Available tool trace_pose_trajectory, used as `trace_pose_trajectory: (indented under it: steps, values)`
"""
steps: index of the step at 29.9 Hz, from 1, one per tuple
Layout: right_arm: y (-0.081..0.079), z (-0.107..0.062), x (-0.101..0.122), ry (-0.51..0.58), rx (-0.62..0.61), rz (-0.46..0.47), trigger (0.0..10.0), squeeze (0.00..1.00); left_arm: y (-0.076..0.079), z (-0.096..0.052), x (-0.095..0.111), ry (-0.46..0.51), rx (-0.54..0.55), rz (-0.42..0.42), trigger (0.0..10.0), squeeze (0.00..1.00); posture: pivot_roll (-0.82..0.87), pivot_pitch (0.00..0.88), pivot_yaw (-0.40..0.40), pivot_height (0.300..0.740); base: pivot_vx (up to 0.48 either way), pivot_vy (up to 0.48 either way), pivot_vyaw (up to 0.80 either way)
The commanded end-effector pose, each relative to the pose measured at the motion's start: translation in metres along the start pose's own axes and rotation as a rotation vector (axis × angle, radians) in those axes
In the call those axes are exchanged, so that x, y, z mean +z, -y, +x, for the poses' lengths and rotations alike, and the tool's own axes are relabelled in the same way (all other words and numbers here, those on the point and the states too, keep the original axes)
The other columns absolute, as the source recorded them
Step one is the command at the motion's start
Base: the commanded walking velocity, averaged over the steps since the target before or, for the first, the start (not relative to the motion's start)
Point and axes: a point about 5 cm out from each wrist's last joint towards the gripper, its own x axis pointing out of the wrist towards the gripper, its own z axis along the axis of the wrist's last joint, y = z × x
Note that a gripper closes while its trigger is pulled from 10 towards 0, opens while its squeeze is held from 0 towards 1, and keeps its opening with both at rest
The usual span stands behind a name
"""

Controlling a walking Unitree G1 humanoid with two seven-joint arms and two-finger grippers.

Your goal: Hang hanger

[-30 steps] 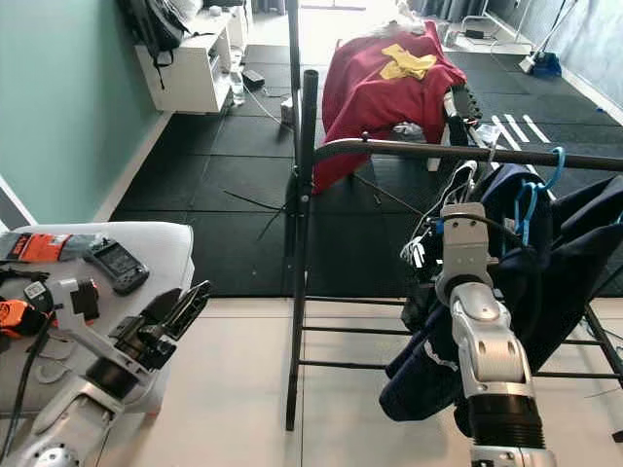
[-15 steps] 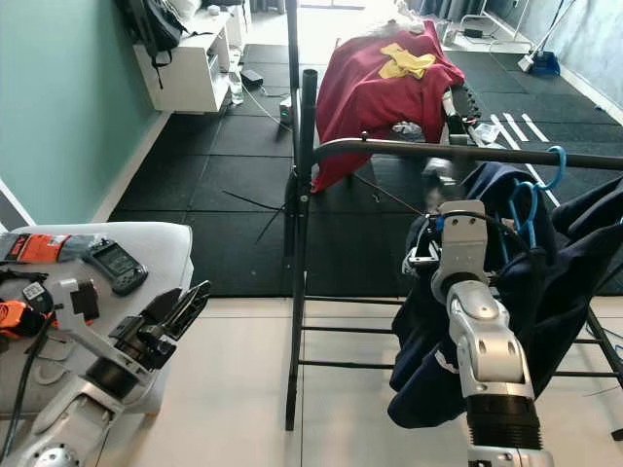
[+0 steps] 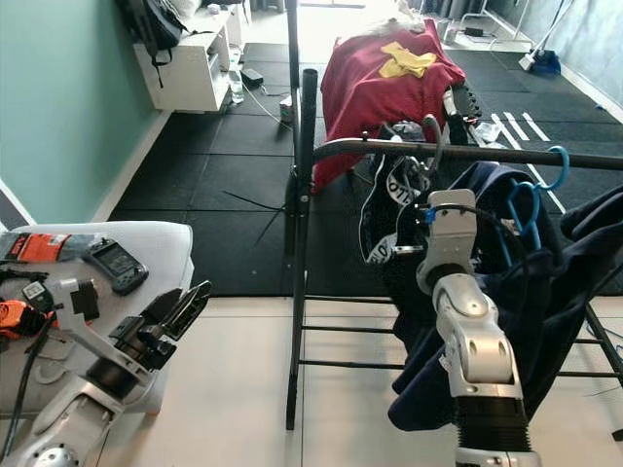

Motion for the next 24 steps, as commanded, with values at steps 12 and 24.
trace_pose_trajectory:
  steps: [12,24]
  values:
    - [-0.02,-0.008,-0.001,0.055,0.045,0.021,0.0,0.0,-0.004,-0.004,-0.005,-0.083,0.012,-0.003,10.0,0.0,-0.05,0.088,-0.008,0.74,0.0,0.0,0.0]
    - [-0.034,-0.011,-0.019,-0.063,0.087,0.008,10.0,0.0,-0.006,-0.003,-0.004,-0.082,0.017,-0.029,10.0,0.0,-0.06,0.096,-0.013,0.74,-0.02,0.0,0.0]
